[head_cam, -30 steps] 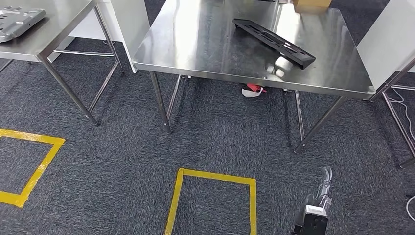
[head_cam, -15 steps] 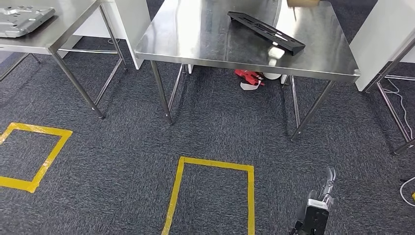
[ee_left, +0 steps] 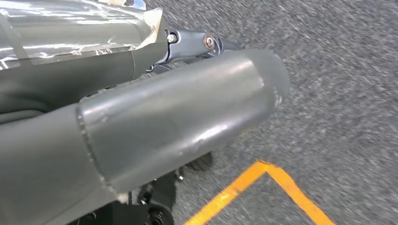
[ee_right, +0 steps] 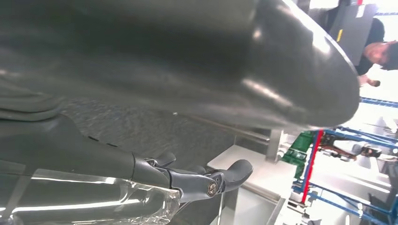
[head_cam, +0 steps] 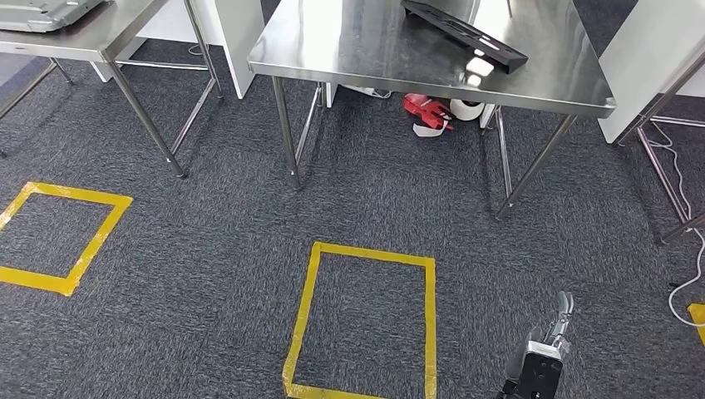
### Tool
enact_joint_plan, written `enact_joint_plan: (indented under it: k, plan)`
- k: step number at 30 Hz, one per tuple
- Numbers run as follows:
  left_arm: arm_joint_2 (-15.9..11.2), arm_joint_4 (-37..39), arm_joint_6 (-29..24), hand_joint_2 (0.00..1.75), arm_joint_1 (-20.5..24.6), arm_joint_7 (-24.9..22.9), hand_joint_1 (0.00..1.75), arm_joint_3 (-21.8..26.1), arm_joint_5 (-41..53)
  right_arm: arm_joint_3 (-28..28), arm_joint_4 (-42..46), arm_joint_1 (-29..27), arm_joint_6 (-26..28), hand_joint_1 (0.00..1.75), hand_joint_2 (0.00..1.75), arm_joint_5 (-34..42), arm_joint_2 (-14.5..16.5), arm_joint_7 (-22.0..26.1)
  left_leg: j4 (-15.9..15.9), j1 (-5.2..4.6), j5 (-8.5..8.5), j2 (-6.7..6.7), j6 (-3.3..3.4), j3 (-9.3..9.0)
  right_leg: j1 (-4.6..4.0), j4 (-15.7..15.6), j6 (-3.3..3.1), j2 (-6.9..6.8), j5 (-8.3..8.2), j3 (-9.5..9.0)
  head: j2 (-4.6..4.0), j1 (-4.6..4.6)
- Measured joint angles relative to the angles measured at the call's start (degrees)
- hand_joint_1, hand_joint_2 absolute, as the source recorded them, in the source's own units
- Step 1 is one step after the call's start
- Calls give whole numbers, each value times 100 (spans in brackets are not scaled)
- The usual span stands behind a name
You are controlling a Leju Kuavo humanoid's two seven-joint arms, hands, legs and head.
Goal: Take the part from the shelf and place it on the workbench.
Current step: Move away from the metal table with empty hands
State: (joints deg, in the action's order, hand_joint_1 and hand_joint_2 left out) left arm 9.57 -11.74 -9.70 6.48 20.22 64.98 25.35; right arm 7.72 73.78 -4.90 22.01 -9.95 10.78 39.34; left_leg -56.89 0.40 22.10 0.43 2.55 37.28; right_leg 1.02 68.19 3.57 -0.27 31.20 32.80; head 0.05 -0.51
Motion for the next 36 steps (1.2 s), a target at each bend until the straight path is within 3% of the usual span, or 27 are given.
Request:
enact_joint_plan:
  k: [2,3,5,6,7,9,11,12,13,14,15,17,19,21,22,24,26,27,28,29,31,32,34,36]
  plan:
    - [5,0,0,0,0,1,0,0,4,12,-1,15,-4,0,0,-9,2,0,1,-9,-132,7,-55,111,-41,-907,-53,4,-22,-620,1,8]
    - [7,0,0,0,0,3,0,0,6,17,-4,15,-9,0,0,-18,3,0,17,-12,-197,13,-84,130,-67,-1210,-100,7,14,-789,0,11]
    - [5,0,7,0,-4,10,0,0,19,38,-15,11,-17,0,0,-29,4,0,85,-10,-334,17,-151,143,-102,-1405,-181,16,13,-819,0,18]
    - [2,0,12,0,-8,15,0,0,26,51,-22,10,-20,0,0,-30,5,0,101,-4,-338,3,-186,161,-69,-1408,-223,11,-43,-784,0,15]
    - [-1,0,17,0,-14,19,0,0,32,62,-26,16,-20,0,0,-28,10,0,52,4,-240,-12,-224,198,-38,-1416,-284,7,-102,-753,0,22]
    - [-5,0,26,0,-27,24,0,0,34,71,-31,18,-21,0,0,-26,27,0,-427,24,277,-40,-292,339,14,-1420,-404,-14,-227,-676,1,52]
    - [-5,0,39,0,-35,25,0,0,38,76,-37,10,-22,0,0,-26,40,0,-1278,36,813,-45,-349,521,-1,-1382,-450,-29,-328,-536,1,75]
    - [-6,0,46,0,-35,26,0,0,39,79,-40,8,-22,0,0,-26,44,0,-1594,45,917,-46,-372,551,-5,-1353,-445,-34,-369,-456,1,74]
    - [-8,0,51,0,-35,26,0,0,40,82,-43,5,-21,0,0,-26,45,0,-1716,58,902,-45,-388,489,-4,-1318,-431,-37,-404,-377,1,76]
    - [-10,0,56,0,-34,27,0,0,41,87,-44,2,-20,0,0,-27,48,0,-1587,74,795,-44,-397,301,0,-1273,-411,-38,-430,-301,0,76]
    - [-13,0,60,0,-32,28,0,-1,42,93,-44,-1,-19,0,0,-27,51,0,-1265,92,673,-43,-397,14,5,-1220,-394,-37,-446,-232,1,78]
    - [-16,0,67,0,-20,31,0,-3,46,107,-44,-4,-16,0,0,-27,58,0,-480,100,612,-58,-375,-573,-6,-1106,-350,-36,-472,-109,1,74]
    - [-21,0,71,0,-11,32,0,-3,55,120,-43,-3,-17,0,0,-27,68,-2,-118,73,681,-78,-339,-784,-26,-1045,-275,-41,-521,-35,2,69]
    - [-22,0,71,0,-10,30,0,-3,60,157,-48,-4,-28,0,0,-30,83,-13,-72,55,618,-66,-246,-725,-27,-1030,-171,-41,-572,10,1,67]
    - [-19,0,70,0,-6,27,0,-2,61,190,-55,-4,-37,0,0,-31,87,-20,-50,55,560,-53,-171,-678,-25,-982,-150,-33,-524,60,1,68]
    - [-14,-1,69,0,9,22,0,-2,70,262,-81,5,-53,0,0,-32,88,-28,-6,66,410,-24,-40,-535,-20,-603,-198,-12,-153,240,1,39]
    - [-16,-2,68,0,18,17,0,-2,84,318,-118,15,-28,0,0,-59,87,-37,-8,56,261,-14,-9,-351,-11,98,-243,2,325,445,1,6]
    - [-16,-1,66,0,19,12,0,-2,90,349,-155,28,43,0,0,-118,87,-56,-10,54,183,-7,-15,-256,-6,404,-213,2,435,479,1,3]
    - [-15,-1,64,0,18,3,0,-2,98,392,-228,62,135,0,0,-185,84,-96,-13,53,103,2,-27,-158,1,578,-152,3,419,442,1,1]
    - [-12,0,63,0,18,-8,0,-3,110,453,-361,128,217,0,0,-239,73,-161,-15,57,19,12,-45,-58,9,554,-72,3,296,308,1,-1]
    - [-3,-1,60,0,26,-39,0,-5,145,622,-877,379,272,0,0,-241,4,-291,-22,62,-147,25,-99,123,31,-64,30,6,42,-226,2,-2]
    - [3,-1,58,0,32,-57,0,-11,169,732,-1279,564,238,0,0,-195,-64,-358,-28,59,-227,28,-135,190,19,-566,22,12,43,-565,1,-3]
    - [7,-2,57,0,45,-93,0,-27,221,999,-2257,936,161,0,0,-90,-234,-575,-4,51,-382,31,-205,235,-14,-1231,-85,28,166,-940,0,22]
    - [6,-1,54,0,37,-117,0,-43,273,1263,-3201,1167,162,0,0,-64,-393,-1055,73,68,-528,18,-280,227,-38,-1319,-208,18,140,-912,0,44]
